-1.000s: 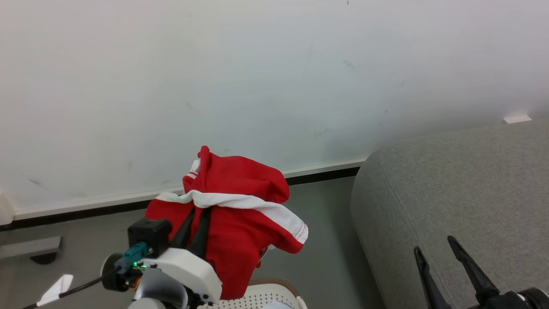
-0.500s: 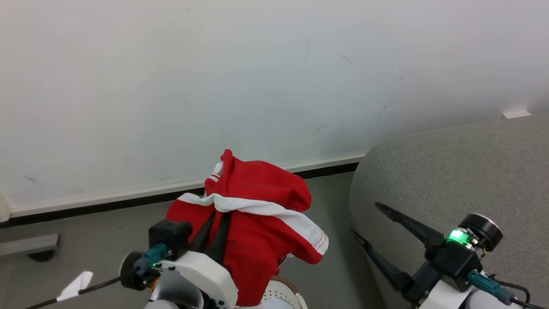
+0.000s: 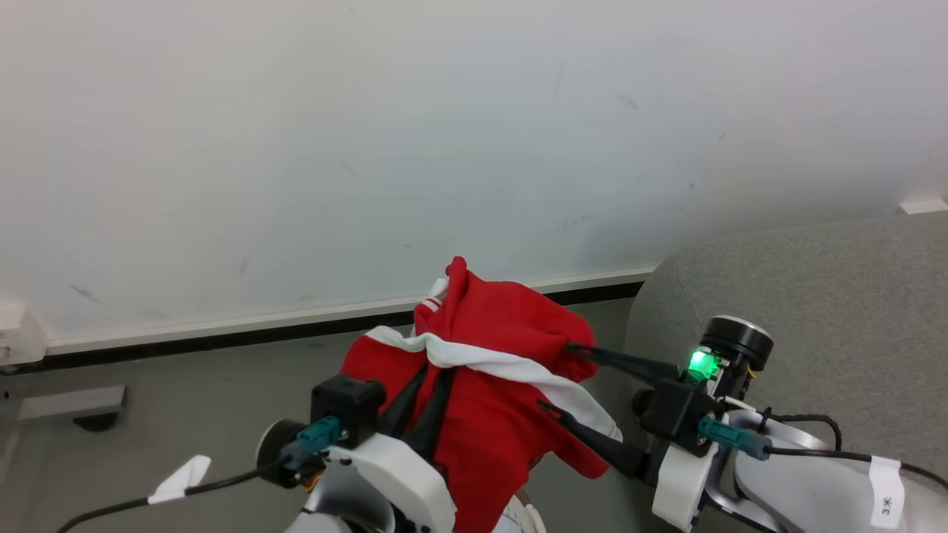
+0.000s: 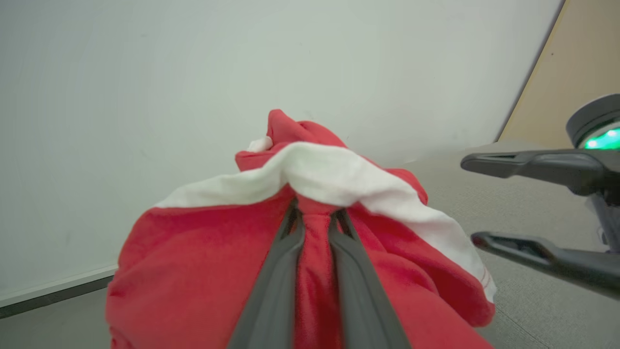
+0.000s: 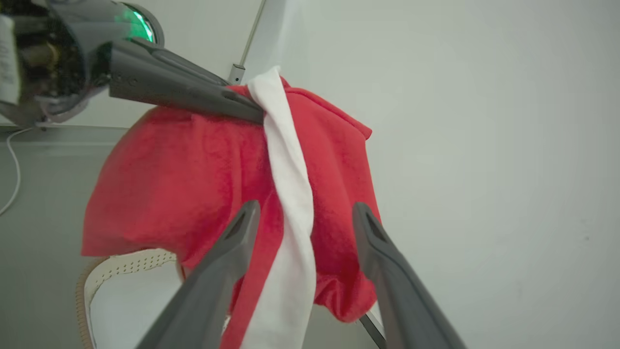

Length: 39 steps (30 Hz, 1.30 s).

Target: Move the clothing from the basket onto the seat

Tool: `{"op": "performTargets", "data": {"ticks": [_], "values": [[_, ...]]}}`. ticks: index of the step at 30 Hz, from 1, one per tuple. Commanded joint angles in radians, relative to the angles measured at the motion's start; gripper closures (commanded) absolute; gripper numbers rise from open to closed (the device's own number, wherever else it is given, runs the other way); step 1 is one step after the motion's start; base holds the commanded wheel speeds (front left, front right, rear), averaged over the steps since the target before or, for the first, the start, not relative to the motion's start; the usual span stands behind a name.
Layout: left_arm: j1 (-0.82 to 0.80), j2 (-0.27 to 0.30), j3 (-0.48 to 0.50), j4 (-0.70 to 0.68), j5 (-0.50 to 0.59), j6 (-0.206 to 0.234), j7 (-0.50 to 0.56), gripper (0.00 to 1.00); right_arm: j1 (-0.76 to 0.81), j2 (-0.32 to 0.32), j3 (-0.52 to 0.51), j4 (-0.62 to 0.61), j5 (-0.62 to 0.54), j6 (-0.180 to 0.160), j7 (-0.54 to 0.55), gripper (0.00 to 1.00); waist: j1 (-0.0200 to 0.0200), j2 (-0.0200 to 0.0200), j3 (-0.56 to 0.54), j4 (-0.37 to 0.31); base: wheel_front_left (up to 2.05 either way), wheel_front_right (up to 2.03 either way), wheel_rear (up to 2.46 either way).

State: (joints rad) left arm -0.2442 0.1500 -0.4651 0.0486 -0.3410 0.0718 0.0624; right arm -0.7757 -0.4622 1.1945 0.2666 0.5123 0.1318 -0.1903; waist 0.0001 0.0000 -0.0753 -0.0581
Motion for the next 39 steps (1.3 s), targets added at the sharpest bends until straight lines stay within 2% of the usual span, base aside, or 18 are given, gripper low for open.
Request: {"op": "performTargets", "data": {"ticks": [1, 12, 20, 26, 27, 28, 29, 30, 39], "values": [[-0.013, -0.003, -0.009, -0.011, 0.006, -0.005, 0.003, 1.0, -0.04, 0.014, 0.031, 0.032, 0.018, -0.002, -0.011, 0.0, -0.0001, 0.0, 0.0, 0.007, 0.0, 0.0, 0.0], [-0.024, -0.024, -0.065, -0.03, -0.002, -0.032, 0.014, 1.0, -0.103, 0.088, 0.085, 0.18, 0.051, -0.002, -0.034, 0.0, -0.0001, 0.0, -0.004, 0.035, 0.0, 0.0, 0.0], [-0.041, -0.046, -0.094, -0.027, -0.028, -0.053, 0.013, 1.0, -0.034, 0.13, 0.087, 0.183, 0.089, -0.002, 0.01, 0.0, -0.0001, 0.0, -0.003, 0.051, 0.0, 0.0, 0.0], [-0.042, -0.054, -0.1, -0.023, -0.046, -0.059, 0.009, 1.0, -0.02, 0.133, 0.087, 0.19, 0.123, -0.002, 0.005, 0.0, -0.0001, 0.0, -0.001, 0.054, 0.0, 0.0, 0.0], [-0.042, -0.053, -0.101, -0.022, -0.048, -0.059, 0.01, 1.0, -0.02, 0.133, 0.087, 0.194, 0.131, -0.002, 0.003, 0.12, -0.0001, 0.0, -0.001, 0.054, 0.0, 0.0, 0.0], [-0.042, -0.053, -0.101, -0.022, -0.05, -0.06, 0.01, 1.0, -0.021, 0.134, 0.087, 0.197, 0.141, -0.002, 0.002, 0.51, -0.0001, 0.0, -0.001, 0.053, 0.0, 0.0, 0.0], [-0.042, -0.053, -0.102, -0.022, -0.05, -0.061, 0.011, 1.0, -0.021, 0.136, 0.087, 0.199, 0.148, -0.002, -0.005, 0.73, -0.0001, 0.0, 0.0, 0.053, 0.0, 0.0, 0.0], [-0.042, -0.052, -0.102, -0.022, -0.052, -0.061, 0.011, 1.0, -0.022, 0.137, 0.087, 0.199, 0.15, -0.002, -0.009, 1.0, -0.0001, 0.0, 0.0, 0.053, 0.0, 0.0, 0.0], [-0.039, -0.038, -0.101, -0.01, -0.054, -0.048, 0.012, 1.0, -0.035, 0.134, 0.086, 0.178, 0.235, -0.002, -0.035, 1.0, -0.0001, 0.0, 0.002, 0.045, 0.0, 0.0, 0.0]]}}
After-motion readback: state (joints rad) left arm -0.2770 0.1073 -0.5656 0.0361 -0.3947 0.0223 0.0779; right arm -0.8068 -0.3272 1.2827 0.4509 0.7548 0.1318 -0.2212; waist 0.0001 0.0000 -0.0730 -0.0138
